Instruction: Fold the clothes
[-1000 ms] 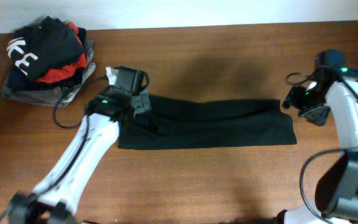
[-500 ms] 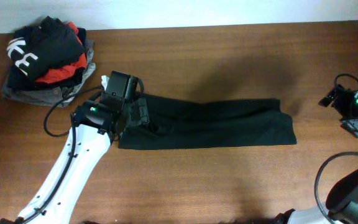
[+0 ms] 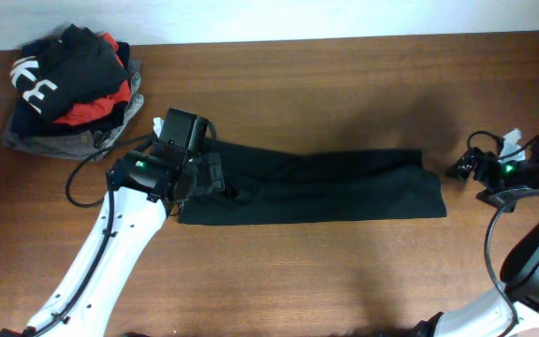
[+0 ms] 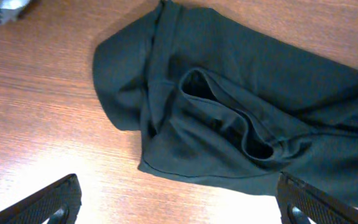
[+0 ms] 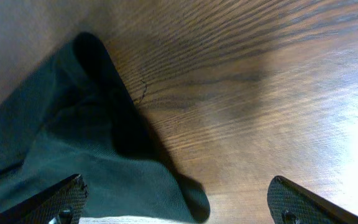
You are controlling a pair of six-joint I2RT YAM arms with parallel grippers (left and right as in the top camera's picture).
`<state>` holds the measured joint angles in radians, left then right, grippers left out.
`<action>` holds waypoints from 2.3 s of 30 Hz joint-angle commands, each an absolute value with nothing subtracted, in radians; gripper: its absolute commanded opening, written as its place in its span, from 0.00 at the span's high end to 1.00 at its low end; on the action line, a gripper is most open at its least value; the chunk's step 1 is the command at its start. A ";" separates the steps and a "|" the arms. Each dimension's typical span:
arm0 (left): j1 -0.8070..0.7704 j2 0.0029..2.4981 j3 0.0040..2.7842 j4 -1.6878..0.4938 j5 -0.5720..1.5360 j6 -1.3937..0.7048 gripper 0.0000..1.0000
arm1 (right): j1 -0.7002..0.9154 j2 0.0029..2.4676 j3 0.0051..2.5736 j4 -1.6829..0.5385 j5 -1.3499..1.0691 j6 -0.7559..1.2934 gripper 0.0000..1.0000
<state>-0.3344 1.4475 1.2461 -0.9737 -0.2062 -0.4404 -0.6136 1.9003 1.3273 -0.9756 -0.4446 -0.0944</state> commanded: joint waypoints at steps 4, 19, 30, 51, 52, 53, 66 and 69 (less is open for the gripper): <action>-0.334 1.448 1.244 -0.975 -0.155 -0.432 0.01 | -0.607 1.993 1.318 -0.975 -0.505 -0.181 0.04; -0.333 1.448 1.244 -0.974 -0.153 -0.432 0.01 | -0.479 2.062 1.242 -0.917 -0.550 -0.281 0.01; -0.333 1.448 1.244 -0.974 -0.153 -0.432 0.01 | -0.439 2.062 1.194 -0.862 -0.546 -0.254 0.73; -0.334 1.529 1.244 -0.973 -0.152 -0.432 0.01 | -0.408 2.032 1.514 -1.151 -0.204 -0.049 0.96; -0.333 1.542 1.244 -0.973 -0.152 -0.432 0.01 | -0.400 2.029 1.528 -1.164 -0.167 -0.016 0.96; -0.333 1.555 1.244 -0.973 -0.152 -0.432 0.01 | -0.391 2.025 1.538 -1.169 -0.145 0.001 0.96; -0.332 1.638 1.244 -0.974 -0.150 -0.462 0.01 | -0.095 1.998 1.543 -1.229 0.241 0.227 0.96; -0.332 1.638 1.244 -0.974 -0.150 -0.462 0.01 | -0.022 1.998 1.543 -1.245 0.244 0.227 0.96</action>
